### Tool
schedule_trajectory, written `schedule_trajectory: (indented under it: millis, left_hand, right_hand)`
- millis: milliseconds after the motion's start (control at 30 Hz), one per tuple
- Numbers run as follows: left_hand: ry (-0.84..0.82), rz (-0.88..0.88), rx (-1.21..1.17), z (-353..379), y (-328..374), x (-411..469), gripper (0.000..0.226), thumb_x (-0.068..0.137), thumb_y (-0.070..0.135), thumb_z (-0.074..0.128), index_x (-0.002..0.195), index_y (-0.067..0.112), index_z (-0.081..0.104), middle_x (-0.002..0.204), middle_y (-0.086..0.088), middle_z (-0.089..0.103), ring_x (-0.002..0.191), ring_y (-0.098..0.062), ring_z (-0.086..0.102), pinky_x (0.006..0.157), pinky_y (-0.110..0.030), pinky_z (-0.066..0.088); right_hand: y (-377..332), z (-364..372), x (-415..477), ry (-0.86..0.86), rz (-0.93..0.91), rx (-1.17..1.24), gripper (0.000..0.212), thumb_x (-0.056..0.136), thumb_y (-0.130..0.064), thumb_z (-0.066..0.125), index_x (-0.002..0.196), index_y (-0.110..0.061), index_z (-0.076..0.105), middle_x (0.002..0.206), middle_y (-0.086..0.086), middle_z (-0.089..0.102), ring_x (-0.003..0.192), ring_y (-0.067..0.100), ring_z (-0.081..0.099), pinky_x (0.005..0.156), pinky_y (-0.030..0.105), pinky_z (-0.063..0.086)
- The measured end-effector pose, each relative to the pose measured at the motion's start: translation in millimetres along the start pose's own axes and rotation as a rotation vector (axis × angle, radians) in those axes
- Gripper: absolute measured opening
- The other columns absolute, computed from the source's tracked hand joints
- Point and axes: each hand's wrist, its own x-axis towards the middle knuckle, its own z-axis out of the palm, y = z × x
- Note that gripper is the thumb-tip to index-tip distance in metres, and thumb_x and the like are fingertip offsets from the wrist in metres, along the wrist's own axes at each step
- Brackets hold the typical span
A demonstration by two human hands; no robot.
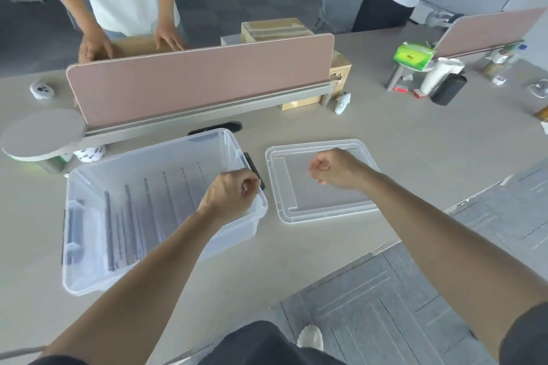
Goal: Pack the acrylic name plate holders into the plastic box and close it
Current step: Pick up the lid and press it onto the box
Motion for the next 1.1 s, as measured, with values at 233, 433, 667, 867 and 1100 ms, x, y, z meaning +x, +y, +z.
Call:
schedule_trajectory:
  millis: [233, 433, 667, 867, 1100]
  left_hand:
    - [0.004, -0.024, 0.003, 72.9, 74.4, 49.7, 0.01, 0.086, 0.015, 0.06, 0.083, 0.02, 0.068, 0.067, 0.015, 0.062, 0.064, -0.009, 0.062, 0.064, -0.025, 0.05]
    - [-0.088, -0.142, 0.11, 103.4, 89.0, 68.4, 0.009, 0.088, 0.023, 0.057, 0.086, 0.025, 0.066, 0.073, 0.018, 0.062, 0.073, -0.008, 0.063, 0.069, -0.028, 0.054]
    - [-0.198, -0.247, 0.158, 131.0, 69.2, 116.7, 0.012, 0.086, 0.034, 0.049, 0.08, 0.04, 0.057, 0.083, 0.019, 0.064, 0.079, -0.012, 0.064, 0.073, -0.032, 0.055]
    - [-0.333, -0.337, 0.155, 165.1, 38.4, 168.5, 0.02, 0.086, 0.036, 0.05, 0.102, 0.033, 0.063, 0.111, 0.006, 0.064, 0.098, -0.022, 0.063, 0.086, -0.036, 0.052]
    - [-0.529, -0.502, 0.404, 190.6, 0.5, 216.9, 0.075, 0.076, 0.048, 0.067, 0.138, 0.022, 0.036, 0.137, -0.007, 0.037, 0.129, -0.032, 0.035, 0.1, -0.042, 0.038]
  right_hand:
    - [101.2, -80.5, 14.3, 0.004, -0.002, -0.014, 0.013, 0.081, -0.036, 0.072, 0.088, -0.027, 0.065, 0.078, -0.008, 0.067, 0.077, 0.014, 0.066, 0.064, 0.024, 0.045]
    - [151.9, -117.1, 34.6, 0.004, -0.02, -0.071, 0.025, 0.084, -0.037, 0.07, 0.104, -0.023, 0.066, 0.099, -0.007, 0.065, 0.092, 0.017, 0.062, 0.08, 0.029, 0.049]
    - [180.7, -113.0, 81.4, -0.088, 0.011, -0.311, 0.023, 0.089, -0.033, 0.062, 0.108, -0.02, 0.065, 0.105, -0.005, 0.064, 0.093, 0.019, 0.059, 0.079, 0.028, 0.047]
    - [176.3, -124.4, 121.5, -0.195, 0.119, -0.498, 0.019, 0.089, -0.037, 0.057, 0.105, -0.029, 0.063, 0.106, -0.002, 0.065, 0.081, 0.02, 0.066, 0.082, 0.037, 0.057]
    - [189.6, -122.1, 190.5, -0.329, 0.121, -0.583, 0.039, 0.086, -0.042, 0.069, 0.119, -0.024, 0.058, 0.112, -0.001, 0.061, 0.094, 0.023, 0.064, 0.087, 0.039, 0.053]
